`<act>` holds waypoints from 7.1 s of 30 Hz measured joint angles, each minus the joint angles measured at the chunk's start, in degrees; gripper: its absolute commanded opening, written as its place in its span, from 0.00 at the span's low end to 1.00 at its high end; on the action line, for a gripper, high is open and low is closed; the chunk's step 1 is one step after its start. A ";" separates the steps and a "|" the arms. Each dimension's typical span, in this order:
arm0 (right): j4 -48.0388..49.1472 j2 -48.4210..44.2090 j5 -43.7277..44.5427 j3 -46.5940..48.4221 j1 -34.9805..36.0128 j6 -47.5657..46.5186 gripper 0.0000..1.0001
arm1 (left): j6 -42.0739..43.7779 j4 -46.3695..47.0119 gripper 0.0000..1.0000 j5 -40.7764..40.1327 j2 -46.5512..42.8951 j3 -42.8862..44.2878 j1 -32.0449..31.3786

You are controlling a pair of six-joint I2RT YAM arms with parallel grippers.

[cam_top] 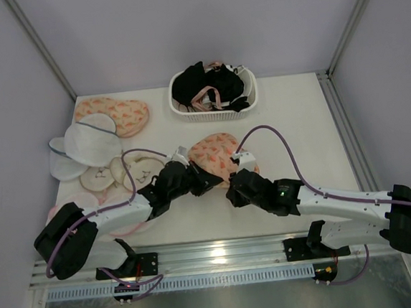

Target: Unzip the laundry bag and remove the bra

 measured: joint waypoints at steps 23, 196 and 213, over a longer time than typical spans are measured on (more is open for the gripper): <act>-9.44 0.33 -2.40 -1.68 -1.68 -2.49 0.55 | 2.34 -3.93 0.00 0.22 2.78 -0.37 6.08; -7.50 6.82 -5.55 -0.39 -8.07 -7.43 0.04 | -9.05 -4.63 0.00 -11.82 -8.13 -9.03 3.13; -21.11 11.72 16.55 2.16 -11.19 2.89 0.04 | 2.62 -9.79 0.03 -4.70 -2.60 -0.55 8.83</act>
